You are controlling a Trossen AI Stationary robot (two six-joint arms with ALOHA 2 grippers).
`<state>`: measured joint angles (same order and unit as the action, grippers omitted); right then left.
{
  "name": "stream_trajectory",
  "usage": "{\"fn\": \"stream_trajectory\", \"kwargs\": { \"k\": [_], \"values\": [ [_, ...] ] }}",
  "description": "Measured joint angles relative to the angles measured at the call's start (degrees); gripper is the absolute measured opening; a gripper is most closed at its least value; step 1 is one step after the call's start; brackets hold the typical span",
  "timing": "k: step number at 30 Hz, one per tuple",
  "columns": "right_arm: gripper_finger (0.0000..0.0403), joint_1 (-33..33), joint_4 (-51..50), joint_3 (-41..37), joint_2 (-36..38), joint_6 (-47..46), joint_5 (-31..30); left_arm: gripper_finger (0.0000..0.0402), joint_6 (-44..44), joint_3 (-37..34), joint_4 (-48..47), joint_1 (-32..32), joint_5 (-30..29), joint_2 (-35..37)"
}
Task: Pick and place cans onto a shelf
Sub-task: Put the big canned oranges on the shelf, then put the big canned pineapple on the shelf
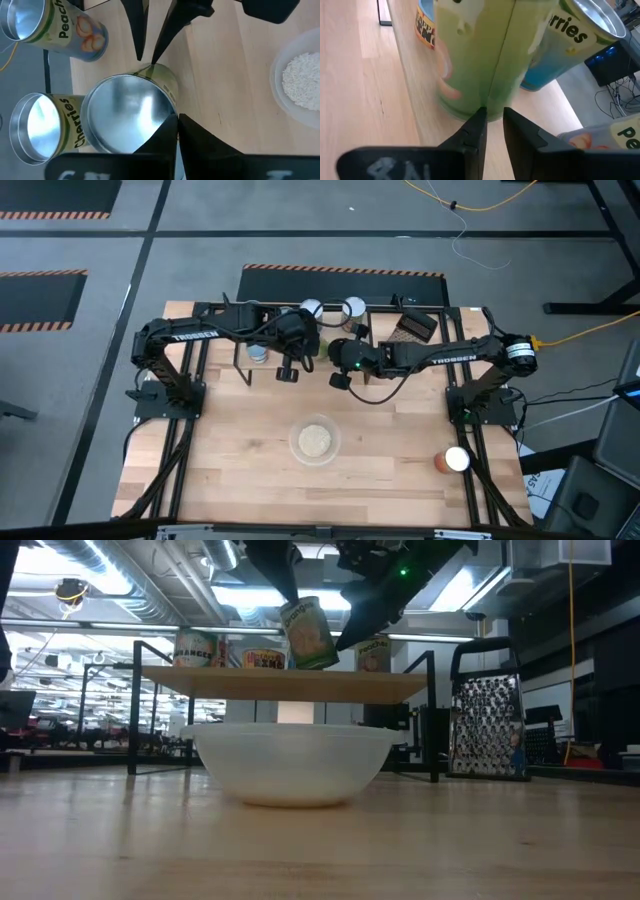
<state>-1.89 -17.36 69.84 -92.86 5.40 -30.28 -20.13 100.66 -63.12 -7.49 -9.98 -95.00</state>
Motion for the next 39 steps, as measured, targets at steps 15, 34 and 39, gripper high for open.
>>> {"fn": "stream_trajectory", "kwargs": {
  "k": [15,34,39],
  "values": [
    [0.0067,0.02,0.01,0.0,0.0,0.17,-0.02,0.0019,0.01,0.0,2.94,0.03,0.0,0.0],
    [0.0067,7.04,-3.0,0.0,4.72,2.58,0.47,0.0003,0.8,-0.02,2.95,3.12,-0.01,7.32],
    [0.0067,12.51,-6.29,0.04,9.99,-0.46,4.09,0.0005,7.72,-1.18,-1.6,6.04,0.41,14.18]
  ]
}}
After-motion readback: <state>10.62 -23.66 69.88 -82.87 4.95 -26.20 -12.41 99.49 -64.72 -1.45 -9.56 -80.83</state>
